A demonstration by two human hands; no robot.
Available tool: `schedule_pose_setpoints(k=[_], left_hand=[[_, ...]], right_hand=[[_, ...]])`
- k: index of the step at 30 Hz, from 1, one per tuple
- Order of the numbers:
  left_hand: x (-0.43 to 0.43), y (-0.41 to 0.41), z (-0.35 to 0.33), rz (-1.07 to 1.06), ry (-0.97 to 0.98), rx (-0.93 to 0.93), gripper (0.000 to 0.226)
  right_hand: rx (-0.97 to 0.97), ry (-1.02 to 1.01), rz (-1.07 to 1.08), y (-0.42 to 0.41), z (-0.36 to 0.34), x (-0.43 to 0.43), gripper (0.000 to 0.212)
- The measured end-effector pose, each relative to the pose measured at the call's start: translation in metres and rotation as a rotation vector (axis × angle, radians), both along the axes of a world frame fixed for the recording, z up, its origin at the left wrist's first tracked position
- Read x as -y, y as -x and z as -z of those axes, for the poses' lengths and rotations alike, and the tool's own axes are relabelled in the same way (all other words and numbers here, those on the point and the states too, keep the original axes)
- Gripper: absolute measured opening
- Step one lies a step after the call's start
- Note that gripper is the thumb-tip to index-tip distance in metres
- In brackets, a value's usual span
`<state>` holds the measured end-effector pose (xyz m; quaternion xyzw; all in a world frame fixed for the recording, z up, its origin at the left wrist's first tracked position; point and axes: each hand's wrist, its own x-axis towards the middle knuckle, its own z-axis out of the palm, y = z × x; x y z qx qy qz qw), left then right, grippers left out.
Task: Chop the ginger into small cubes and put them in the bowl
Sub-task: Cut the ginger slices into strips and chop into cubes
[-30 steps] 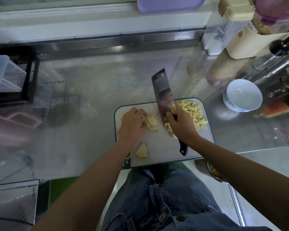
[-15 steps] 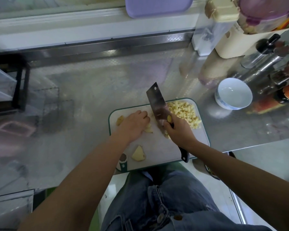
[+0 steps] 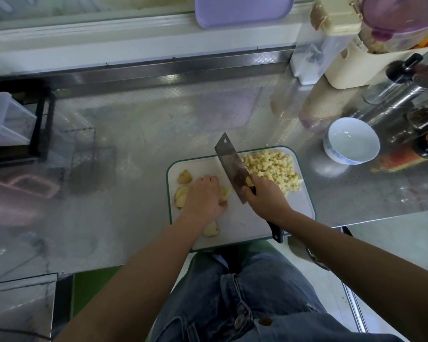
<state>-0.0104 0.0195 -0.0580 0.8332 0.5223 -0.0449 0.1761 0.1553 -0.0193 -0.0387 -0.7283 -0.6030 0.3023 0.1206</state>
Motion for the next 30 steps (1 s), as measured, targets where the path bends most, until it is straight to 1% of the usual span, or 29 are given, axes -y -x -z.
schedule_pose_setpoints(k=[3, 7, 17, 21, 23, 25, 27, 30], left_hand=[[0.007, 0.002, 0.003, -0.048, -0.037, 0.061, 0.048], [0.008, 0.008, 0.003, -0.016, -0.077, 0.124, 0.047], [0.009, 0.013, 0.001, -0.002, -0.063, 0.211, 0.033], [0.010, 0.013, 0.002, -0.010, -0.053, 0.207, 0.036], [0.011, 0.014, 0.001, -0.012, -0.038, 0.214, 0.040], [0.012, 0.016, 0.000, -0.027, -0.041, 0.243, 0.042], [0.013, 0.018, -0.001, -0.046, -0.064, 0.275, 0.034], [0.016, 0.019, -0.001, -0.049, -0.072, 0.276, 0.020]], right_hand=[[0.047, 0.002, -0.039, 0.002, 0.000, 0.002, 0.012], [0.106, -0.014, -0.080, 0.007, 0.002, 0.005, 0.013], [0.211, -0.002, -0.108, 0.025, 0.009, 0.015, 0.011], [0.214, -0.012, -0.102, 0.028, 0.009, 0.007, 0.017], [0.181, -0.013, -0.086, 0.027, 0.006, 0.003, 0.023], [0.129, -0.028, -0.057, 0.025, 0.003, 0.001, 0.023], [0.120, -0.036, -0.054, 0.024, 0.000, 0.002, 0.021], [0.157, -0.011, -0.092, 0.023, -0.001, 0.008, 0.018]])
